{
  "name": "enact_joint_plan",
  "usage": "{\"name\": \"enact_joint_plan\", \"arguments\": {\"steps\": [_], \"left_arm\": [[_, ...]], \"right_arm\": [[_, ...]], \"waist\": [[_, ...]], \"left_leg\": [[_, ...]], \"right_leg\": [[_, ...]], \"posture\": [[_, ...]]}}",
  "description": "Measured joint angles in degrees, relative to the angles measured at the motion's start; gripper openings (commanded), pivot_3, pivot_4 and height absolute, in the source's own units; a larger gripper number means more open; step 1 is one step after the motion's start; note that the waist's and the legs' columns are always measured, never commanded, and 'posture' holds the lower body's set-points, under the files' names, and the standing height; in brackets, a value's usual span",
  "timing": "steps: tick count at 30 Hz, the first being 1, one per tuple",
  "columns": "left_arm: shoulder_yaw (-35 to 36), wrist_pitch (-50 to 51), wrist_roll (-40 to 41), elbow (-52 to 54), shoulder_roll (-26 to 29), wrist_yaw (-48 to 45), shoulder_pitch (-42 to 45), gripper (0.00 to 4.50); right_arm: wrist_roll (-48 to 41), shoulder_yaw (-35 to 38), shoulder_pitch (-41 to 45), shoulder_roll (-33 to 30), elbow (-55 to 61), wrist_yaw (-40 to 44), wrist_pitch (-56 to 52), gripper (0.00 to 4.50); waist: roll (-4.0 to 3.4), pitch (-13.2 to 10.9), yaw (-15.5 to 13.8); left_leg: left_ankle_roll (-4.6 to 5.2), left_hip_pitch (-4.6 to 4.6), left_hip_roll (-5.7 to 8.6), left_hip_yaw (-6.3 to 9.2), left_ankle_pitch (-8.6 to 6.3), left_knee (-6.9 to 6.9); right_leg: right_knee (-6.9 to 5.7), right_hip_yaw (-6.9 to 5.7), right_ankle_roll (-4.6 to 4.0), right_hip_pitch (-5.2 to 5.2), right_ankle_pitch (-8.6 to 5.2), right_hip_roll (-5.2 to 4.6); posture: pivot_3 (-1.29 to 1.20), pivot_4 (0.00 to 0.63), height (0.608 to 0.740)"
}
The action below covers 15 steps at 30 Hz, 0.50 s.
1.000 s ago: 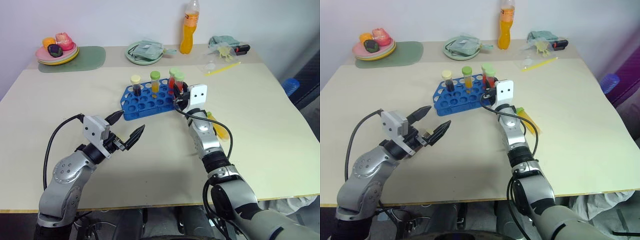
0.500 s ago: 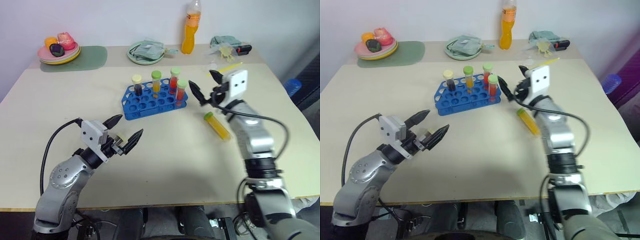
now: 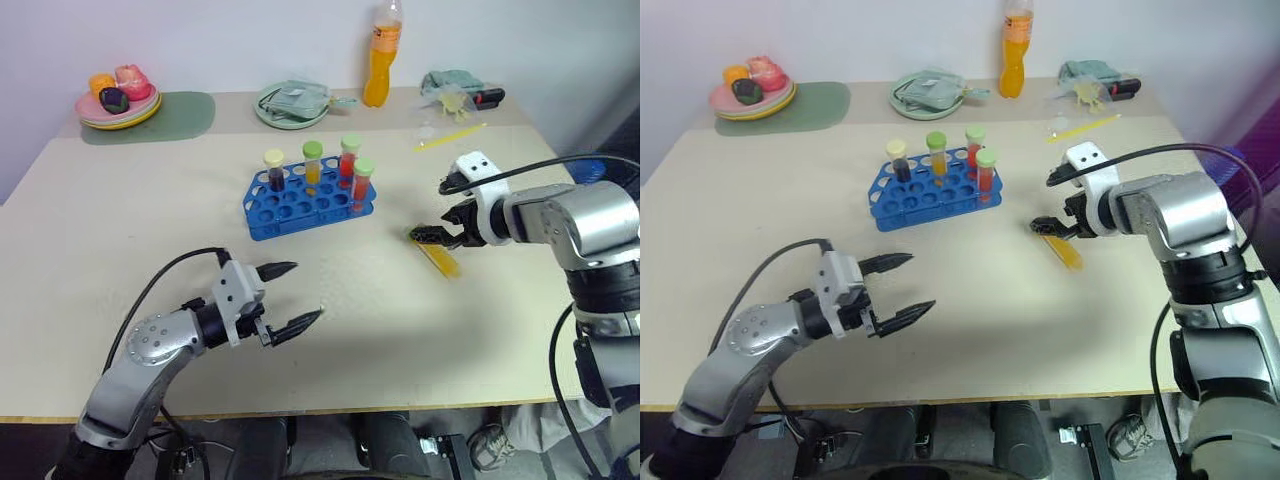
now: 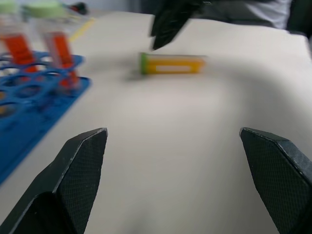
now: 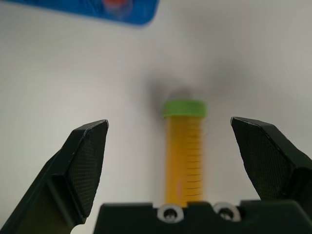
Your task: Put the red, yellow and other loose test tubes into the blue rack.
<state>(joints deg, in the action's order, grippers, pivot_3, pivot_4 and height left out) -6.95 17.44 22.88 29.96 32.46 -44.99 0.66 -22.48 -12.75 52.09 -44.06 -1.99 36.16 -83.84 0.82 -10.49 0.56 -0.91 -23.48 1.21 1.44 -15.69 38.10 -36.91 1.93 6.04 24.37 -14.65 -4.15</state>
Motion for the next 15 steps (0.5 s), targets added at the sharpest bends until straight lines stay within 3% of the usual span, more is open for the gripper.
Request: {"name": "enact_joint_plan", "arguments": {"steps": [11,15], "left_arm": [[-0.85,-0.04,-0.29,0.04,-1.15,1.4,1.26,4.5],[-0.64,-0.04,-0.27,0.07,-1.14,1.73,0.8,4.5]], "right_arm": [[3.57,-11.19,2.63,-1.19,-7.51,2.02,0.66,4.46],[4.88,-12.34,2.96,-1.19,-9.68,2.86,2.81,3.18]], "waist": [[0.0,0.0,0.21],[-0.01,0.0,0.21]], "left_leg": [[0.03,-0.01,-0.02,0.01,-0.02,-0.01],[0.03,-0.01,-0.01,0.0,-0.02,-0.01]], "right_leg": [[0.03,-0.03,0.13,0.01,0.07,0.03],[0.03,-0.03,0.13,0.01,0.07,0.04]], "posture": [[0.0,0.15,0.729],[0.0,0.15,0.729]]}}
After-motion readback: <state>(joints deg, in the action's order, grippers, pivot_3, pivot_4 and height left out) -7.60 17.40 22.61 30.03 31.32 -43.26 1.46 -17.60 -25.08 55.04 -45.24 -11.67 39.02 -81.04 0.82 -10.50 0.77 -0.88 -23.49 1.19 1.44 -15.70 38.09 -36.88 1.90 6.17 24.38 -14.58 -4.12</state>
